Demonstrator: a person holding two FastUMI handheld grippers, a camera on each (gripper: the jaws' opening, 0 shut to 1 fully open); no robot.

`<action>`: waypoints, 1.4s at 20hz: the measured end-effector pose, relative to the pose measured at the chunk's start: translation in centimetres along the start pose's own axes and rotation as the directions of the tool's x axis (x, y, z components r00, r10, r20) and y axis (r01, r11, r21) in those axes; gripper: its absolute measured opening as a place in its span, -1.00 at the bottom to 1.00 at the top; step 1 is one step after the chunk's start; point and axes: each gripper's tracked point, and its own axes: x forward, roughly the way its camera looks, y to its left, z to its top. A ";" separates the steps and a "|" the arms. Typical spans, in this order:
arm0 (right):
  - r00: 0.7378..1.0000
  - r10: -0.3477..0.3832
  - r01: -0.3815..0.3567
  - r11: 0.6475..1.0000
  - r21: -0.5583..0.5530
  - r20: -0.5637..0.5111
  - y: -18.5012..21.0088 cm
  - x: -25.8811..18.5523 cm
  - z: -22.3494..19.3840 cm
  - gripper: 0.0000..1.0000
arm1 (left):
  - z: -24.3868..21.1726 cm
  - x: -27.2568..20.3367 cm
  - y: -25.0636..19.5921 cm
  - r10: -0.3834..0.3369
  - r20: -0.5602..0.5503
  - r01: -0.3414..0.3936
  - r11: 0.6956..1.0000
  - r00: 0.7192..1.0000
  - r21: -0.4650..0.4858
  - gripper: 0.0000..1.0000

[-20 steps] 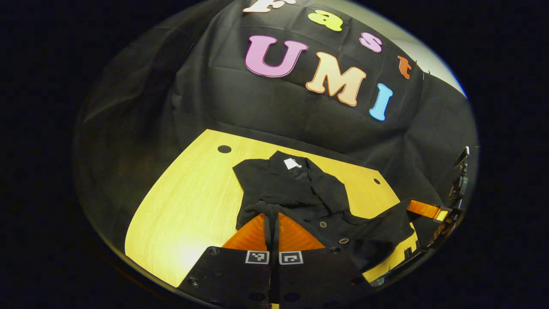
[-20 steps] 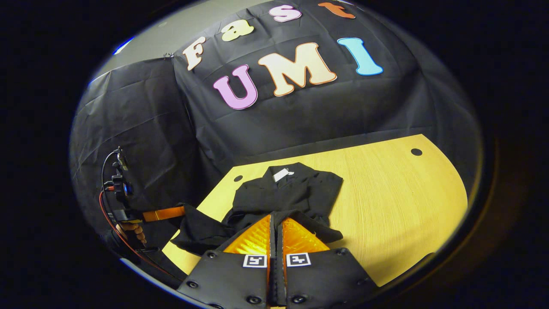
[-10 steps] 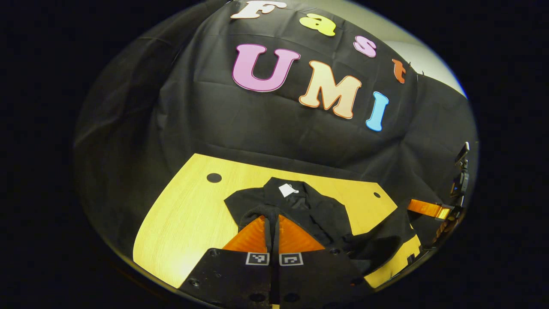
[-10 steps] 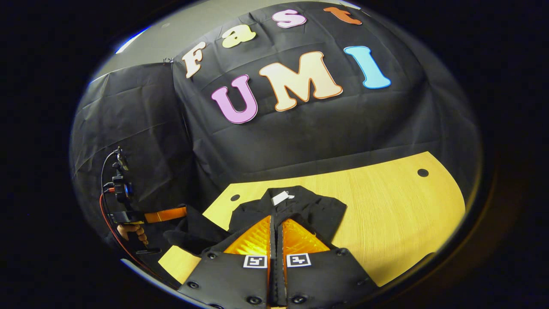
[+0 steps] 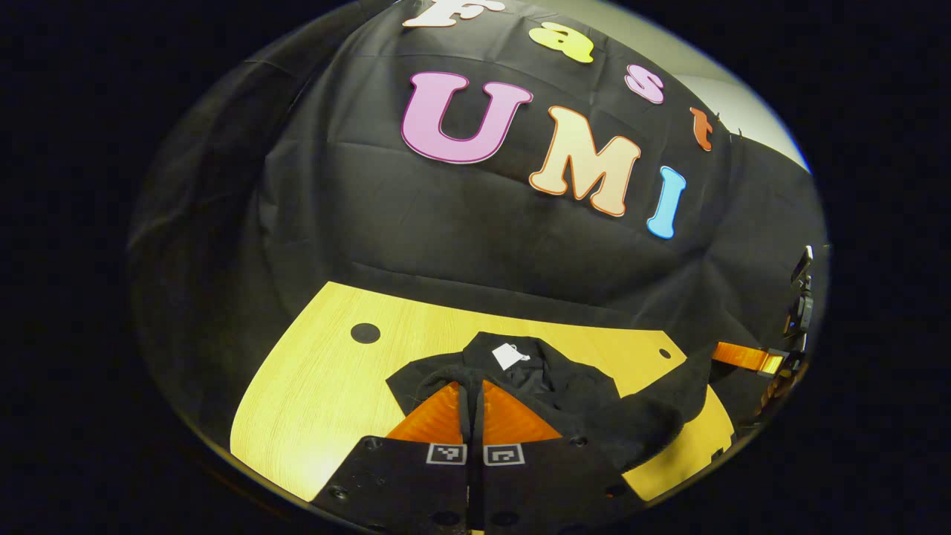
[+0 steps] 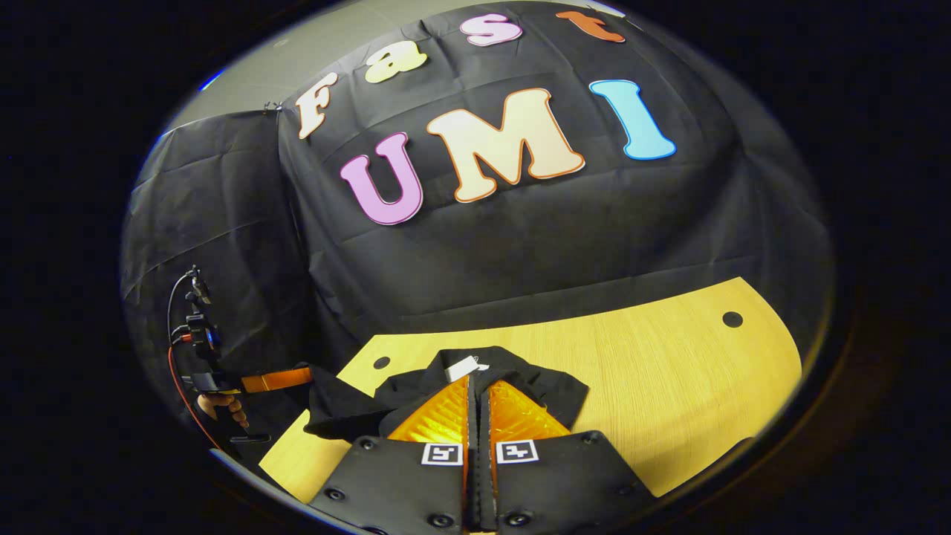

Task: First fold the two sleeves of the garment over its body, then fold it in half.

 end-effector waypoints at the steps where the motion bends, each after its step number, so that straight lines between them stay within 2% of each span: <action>1: 1.000 -0.008 0.008 1.000 0.007 -0.005 -0.3 0.7 0.1 -0.96 | 0.2 0.9 0.3 -0.003 -0.001 0.003 1.000 1.000 0.001 -1.00; 5: 0.997 -0.063 0.065 0.997 0.041 -0.034 -2.2 3.6 0.2 -0.96 | -0.5 4.0 1.7 0.000 -0.032 0.001 1.000 0.999 0.025 -1.00; 7: 0.993 -0.113 0.116 0.991 0.064 -0.043 -3.5 4.8 0.2 -0.96 | -1.2 5.1 2.7 0.019 -0.055 -0.016 0.998 0.998 0.059 -1.00; 9: 0.978 -0.204 0.207 0.976 0.069 -0.048 -5.3 5.5 0.0 -0.96 | -0.7 5.9 4.5 0.088 -0.032 -0.085 0.991 0.996 0.100 -1.00; 10: 0.959 -0.283 0.284 0.957 0.051 -0.026 -6.7 5.1 0.5 -0.89 | 0.7 5.6 5.9 0.160 0.016 -0.161 0.979 0.987 0.127 -1.00; 11: 0.939 -0.344 0.344 0.939 0.021 0.027 -7.7 4.9 1.6 -0.26 | 2.6 5.6 7.5 0.232 0.105 -0.245 0.960 0.967 0.136 -0.55; 12: 0.926 -0.368 0.369 0.929 0.003 0.082 -7.9 4.7 2.1 0.37 | 4.7 5.5 8.4 0.267 0.181 -0.295 0.944 0.946 0.147 -0.09; 13: 0.917 -0.377 0.381 0.924 -0.012 0.134 -7.4 3.6 3.9 1.00 | 6.2 5.1 8.1 0.263 0.230 -0.302 0.941 0.937 0.154 0.36; 14: 0.909 -0.383 0.392 0.920 -0.022 0.166 -7.0 2.9 4.6 0.84 | 6.8 4.4 7.4 0.251 0.259 -0.298 0.941 0.933 0.159 0.82; 15: 0.904 -0.385 0.397 0.917 -0.032 0.189 -6.8 2.3 5.0 0.95 | 7.1 4.1 6.6 0.228 0.267 -0.278 0.946 0.936 0.166 0.87; 20: 0.903 -0.349 0.377 0.924 -0.070 0.251 -4.8 -2.0 5.4 0.95 | 7.0 0.1 3.9 0.208 0.273 -0.256 0.954 0.939 0.156 0.88; 23: 0.901 -0.309 0.348 0.934 -0.083 0.304 -3.7 -5.6 5.2 0.95 | 7.9 -4.3 2.4 0.216 0.337 -0.285 0.944 0.916 0.168 0.87; 24: 0.901 -0.296 0.339 0.937 -0.089 0.316 -3.3 -6.8 5.0 0.87 | 8.3 -5.9 1.8 0.214 0.361 -0.291 0.940 0.908 0.176 0.84; 25: 0.900 -0.284 0.332 0.938 -0.097 0.330 -2.9 -8.3 4.7 0.95 | 8.5 -7.4 0.9 0.209 0.379 -0.293 0.939 0.901 0.181 0.84; 26: 0.897 -0.273 0.327 0.939 -0.104 0.349 -2.4 -9.6 4.6 0.87 | 8.6 -8.9 0.1 0.202 0.399 -0.295 0.938 0.894 0.184 0.86; 27: 0.892 -0.255 0.317 0.942 -0.113 0.374 -2.0 -10.8 4.5 0.95 | 8.7 -10.4 -0.6 0.201 0.417 -0.298 0.937 0.886 0.184 0.84; 28: 0.888 -0.243 0.309 0.944 -0.117 0.389 -1.5 -12.1 4.3 0.87 | 8.7 -11.9 -1.2 0.201 0.432 -0.303 0.935 0.879 0.182 0.87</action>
